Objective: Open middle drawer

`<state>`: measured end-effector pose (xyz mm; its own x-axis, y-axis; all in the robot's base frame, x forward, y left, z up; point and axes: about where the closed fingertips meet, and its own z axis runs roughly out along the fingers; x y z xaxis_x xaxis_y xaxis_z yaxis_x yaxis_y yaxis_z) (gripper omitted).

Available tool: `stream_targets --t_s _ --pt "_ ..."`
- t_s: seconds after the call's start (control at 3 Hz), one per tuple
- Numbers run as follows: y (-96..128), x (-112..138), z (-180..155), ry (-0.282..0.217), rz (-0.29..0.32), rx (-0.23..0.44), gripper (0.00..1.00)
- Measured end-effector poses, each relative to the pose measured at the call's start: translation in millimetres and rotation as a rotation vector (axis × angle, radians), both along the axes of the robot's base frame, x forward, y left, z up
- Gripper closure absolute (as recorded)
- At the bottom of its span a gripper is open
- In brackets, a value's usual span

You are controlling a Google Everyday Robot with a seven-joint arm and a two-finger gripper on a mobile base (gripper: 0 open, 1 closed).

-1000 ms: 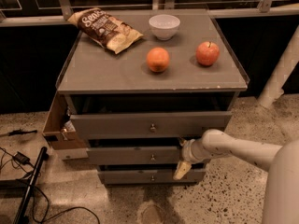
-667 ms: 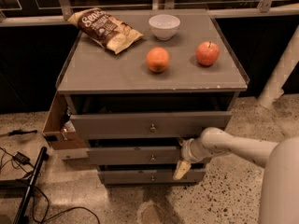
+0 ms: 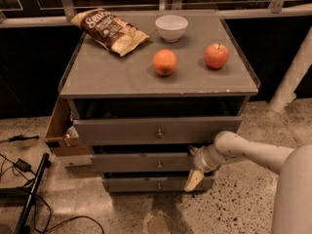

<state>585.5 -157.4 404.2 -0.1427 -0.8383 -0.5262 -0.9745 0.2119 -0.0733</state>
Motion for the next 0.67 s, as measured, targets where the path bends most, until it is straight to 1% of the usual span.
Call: stream_targets --t_s 0.67 --pt "-24 -40 7 0.1 -0.027 0.009 0.0"
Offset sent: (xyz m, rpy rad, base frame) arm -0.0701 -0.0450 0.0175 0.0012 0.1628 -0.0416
